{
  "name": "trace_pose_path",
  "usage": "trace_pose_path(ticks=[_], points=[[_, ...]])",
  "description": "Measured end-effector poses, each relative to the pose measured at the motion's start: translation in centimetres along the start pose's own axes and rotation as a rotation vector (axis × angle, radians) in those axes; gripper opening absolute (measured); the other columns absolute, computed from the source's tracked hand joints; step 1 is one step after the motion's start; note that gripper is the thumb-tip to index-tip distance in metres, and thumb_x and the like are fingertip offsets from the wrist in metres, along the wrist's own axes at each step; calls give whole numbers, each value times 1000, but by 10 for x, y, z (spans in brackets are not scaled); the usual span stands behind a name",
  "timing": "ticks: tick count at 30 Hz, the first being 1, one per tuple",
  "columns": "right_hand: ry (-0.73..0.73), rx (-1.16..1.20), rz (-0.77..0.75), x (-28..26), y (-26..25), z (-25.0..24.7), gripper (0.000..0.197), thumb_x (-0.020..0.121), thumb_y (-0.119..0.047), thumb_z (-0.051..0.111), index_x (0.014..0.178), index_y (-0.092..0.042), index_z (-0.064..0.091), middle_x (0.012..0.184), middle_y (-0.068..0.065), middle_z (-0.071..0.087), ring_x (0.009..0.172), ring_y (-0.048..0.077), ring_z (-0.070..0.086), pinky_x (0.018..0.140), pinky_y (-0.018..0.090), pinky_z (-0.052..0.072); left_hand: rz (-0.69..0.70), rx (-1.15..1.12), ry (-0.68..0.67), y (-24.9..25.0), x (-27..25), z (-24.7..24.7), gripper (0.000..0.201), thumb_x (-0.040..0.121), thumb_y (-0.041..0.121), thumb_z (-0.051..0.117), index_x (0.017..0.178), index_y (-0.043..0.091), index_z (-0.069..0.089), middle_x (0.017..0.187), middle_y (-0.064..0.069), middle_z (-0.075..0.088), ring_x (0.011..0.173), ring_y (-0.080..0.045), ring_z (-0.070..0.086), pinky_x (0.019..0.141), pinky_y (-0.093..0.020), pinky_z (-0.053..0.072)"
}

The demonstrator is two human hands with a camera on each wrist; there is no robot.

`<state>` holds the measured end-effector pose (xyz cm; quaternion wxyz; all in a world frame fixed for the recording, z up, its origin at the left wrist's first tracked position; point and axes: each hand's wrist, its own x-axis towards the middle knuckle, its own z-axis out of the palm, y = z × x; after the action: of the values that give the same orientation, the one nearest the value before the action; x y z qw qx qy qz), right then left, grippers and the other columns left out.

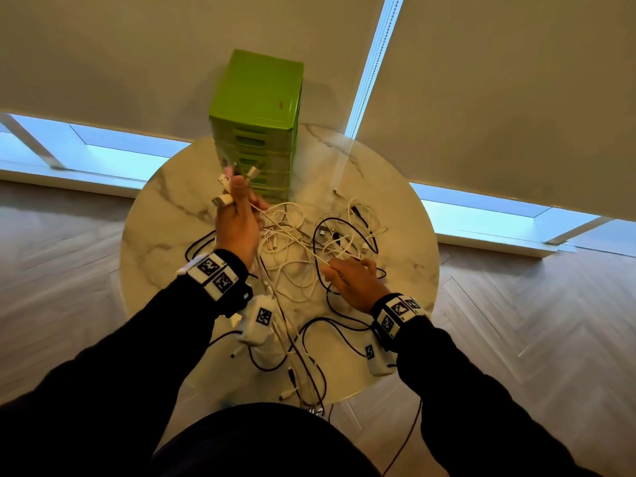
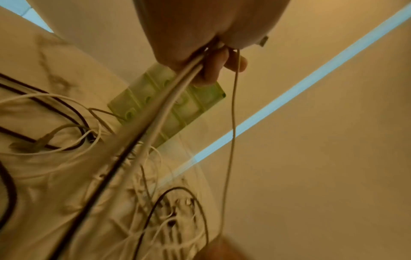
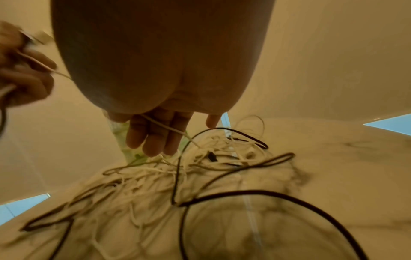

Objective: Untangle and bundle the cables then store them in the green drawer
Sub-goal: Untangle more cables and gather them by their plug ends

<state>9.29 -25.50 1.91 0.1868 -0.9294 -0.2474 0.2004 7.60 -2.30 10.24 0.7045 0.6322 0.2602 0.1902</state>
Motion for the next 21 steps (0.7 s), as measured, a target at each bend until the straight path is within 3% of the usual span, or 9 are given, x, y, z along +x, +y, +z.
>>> trace_pose_path(ticks=[3, 7, 9, 11, 12, 13, 14, 16, 21], points=[[-17, 65, 4, 2, 21, 3, 42, 104, -51, 25, 84, -26, 52, 80, -7, 57, 80, 16, 52, 84, 43, 40, -84, -274, 78, 23, 16, -6, 52, 105, 57, 30, 69, 22, 43, 56, 6, 46, 53, -13, 52, 53, -27, 50], [-75, -71, 159, 6, 47, -5, 36, 107, -47, 24, 95, -29, 53, 93, -6, 65, 94, 18, 58, 86, 39, 27, -111, -427, 78, 43, 36, -16, 48, 106, 54, 32, 68, 25, 34, 58, 7, 27, 49, -8, 25, 44, -24, 19], [-6, -76, 218, 20, 45, -11, 40, 106, -49, 23, 96, -28, 56, 95, -2, 70, 98, 23, 63, 92, 40, 29, -118, -364, -11, 39, 37, -16, 44, 107, 48, 37, 71, 24, 37, 57, 9, 25, 48, -7, 21, 44, -25, 17], [155, 41, 191, 36, 27, -23, 44, 106, -51, 25, 92, -25, 57, 89, 2, 71, 93, 29, 66, 90, 42, 41, -128, -203, -142, 28, 27, -11, 43, 106, 48, 43, 92, 10, 58, 57, 10, 27, 49, -7, 24, 45, -24, 20], [240, 120, 140, 43, 14, -29, 45, 105, -53, 27, 88, -24, 56, 85, 2, 69, 88, 31, 66, 84, 42, 46, -145, -122, -200, 20, 20, -7, 49, 105, 49, 45, 111, 3, 59, 57, 10, 28, 49, -6, 26, 46, -24, 22], [301, 180, 78, 48, 2, -35, 45, 104, -53, 28, 86, -23, 55, 82, 1, 67, 83, 31, 65, 79, 43, 48, -171, -66, -246, 13, 14, -2, 48, 105, 49, 44, 119, 5, 60, 57, 11, 29, 49, -6, 27, 48, -24, 23], [329, 212, 11, 50, -13, -41, 44, 104, -51, 30, 85, -20, 54, 79, 2, 66, 79, 30, 63, 75, 43, 48, -190, -48, -279, 7, 7, 3, 39, 106, 47, 42, 108, 13, 62, 57, 12, 30, 49, -5, 28, 49, -24, 23], [301, 223, -99, 51, -37, -46, 38, 106, -44, 35, 83, -20, 52, 74, 2, 62, 72, 27, 60, 70, 44, 47, -214, -50, -312, -1, -3, 13, 36, 109, 44, 36, 82, 23, 50, 59, 9, 33, 48, -6, 28, 51, -27, 22], [241, 158, -204, 45, -60, -39, 49, 103, -54, 26, 89, -18, 56, 74, 6, 66, 66, 27, 62, 63, 47, 50, -243, 38, -304, -6, -9, 23, 46, 107, 49, 34, 81, 18, 55, 66, 5, 52, 55, -8, 44, 53, -23, 35]])
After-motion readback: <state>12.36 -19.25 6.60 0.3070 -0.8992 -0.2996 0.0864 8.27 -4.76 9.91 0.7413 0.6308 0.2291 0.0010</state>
